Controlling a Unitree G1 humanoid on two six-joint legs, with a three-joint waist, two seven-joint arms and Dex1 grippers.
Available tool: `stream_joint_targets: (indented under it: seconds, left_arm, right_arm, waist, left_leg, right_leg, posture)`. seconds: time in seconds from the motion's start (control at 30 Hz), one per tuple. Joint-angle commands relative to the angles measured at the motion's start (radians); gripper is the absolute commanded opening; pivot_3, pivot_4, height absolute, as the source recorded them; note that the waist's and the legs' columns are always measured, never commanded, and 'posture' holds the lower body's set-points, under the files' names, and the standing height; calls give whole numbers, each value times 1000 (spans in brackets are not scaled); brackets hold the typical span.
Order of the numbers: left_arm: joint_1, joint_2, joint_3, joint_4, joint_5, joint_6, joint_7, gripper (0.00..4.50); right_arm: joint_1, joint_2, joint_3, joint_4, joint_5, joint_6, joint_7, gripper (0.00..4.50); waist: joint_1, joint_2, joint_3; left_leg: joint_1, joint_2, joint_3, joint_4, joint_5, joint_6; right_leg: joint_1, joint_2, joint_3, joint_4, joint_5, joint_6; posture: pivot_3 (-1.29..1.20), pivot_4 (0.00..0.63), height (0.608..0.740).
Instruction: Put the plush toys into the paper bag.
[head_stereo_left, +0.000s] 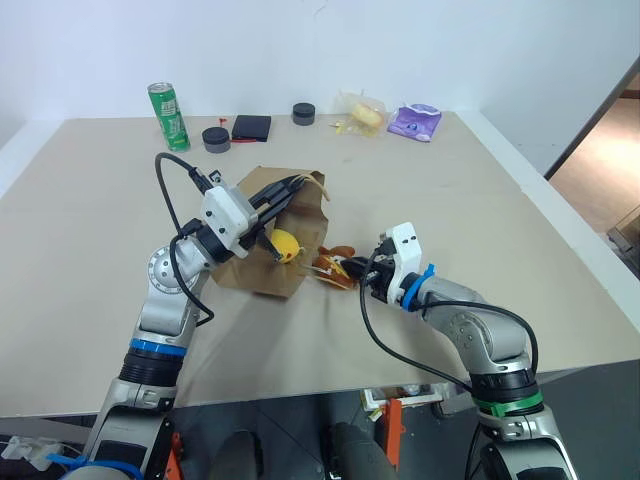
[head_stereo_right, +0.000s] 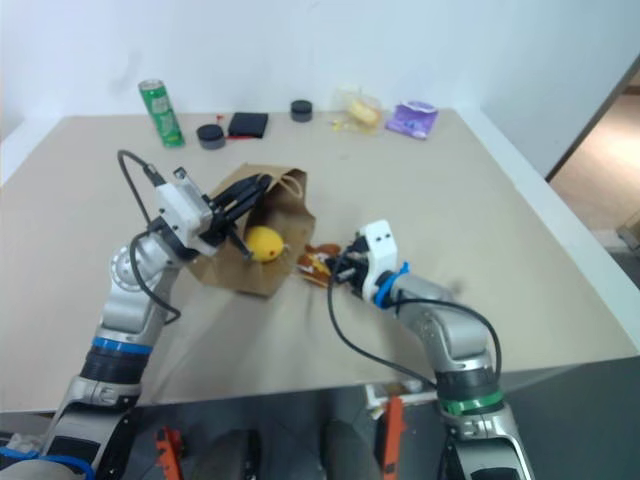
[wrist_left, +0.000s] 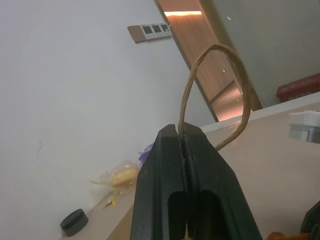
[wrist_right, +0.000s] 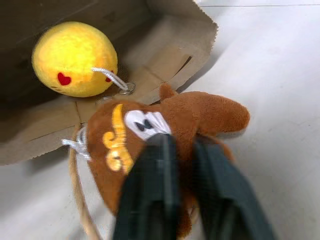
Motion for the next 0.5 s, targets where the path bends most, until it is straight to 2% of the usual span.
stream_joint_targets:
  seconds: [0.03,0.13,0.33,0.5]
  left_arm:
    - [-11,-1,6,-29,-12,-7,7,0]
    - [-9,-2,5,-29,-13,-7,5,0]
    - [-10,-8,0,-30,-11,-8,5,0]
    - [-5,-5,5,-45,-6,-6,13,0]
  right_arm:
    - [-29,66,-121,-81,138,-29,23,52]
    - [-71,112,-154,-104,188,-18,-4,52]
    - [-166,246,-51,-27,158,-63,-11,52]
    - [-178,266,-8,13,126,-94,1,52]
  waist:
    - [0,0,0]
    - [0,0,0]
    - [-3,0,0]
    - [3,0,0]
  left_leg:
    - [0,0,0,0,0,0]
    - [-2,1,-1,0,0,0]
    - [-2,1,0,0,0,0]
    - [-3,1,-1,-1,0,0]
  right_leg:
    - [0,0,0,0,0,0]
    - [-1,1,0,0,0,0]
    - [-2,1,0,0,0,0]
    - [-2,1,-1,0,0,-1]
  posture:
    - [0,150,740]
    - [0,150,740]
    - [0,150,740]
    - [0,150,740]
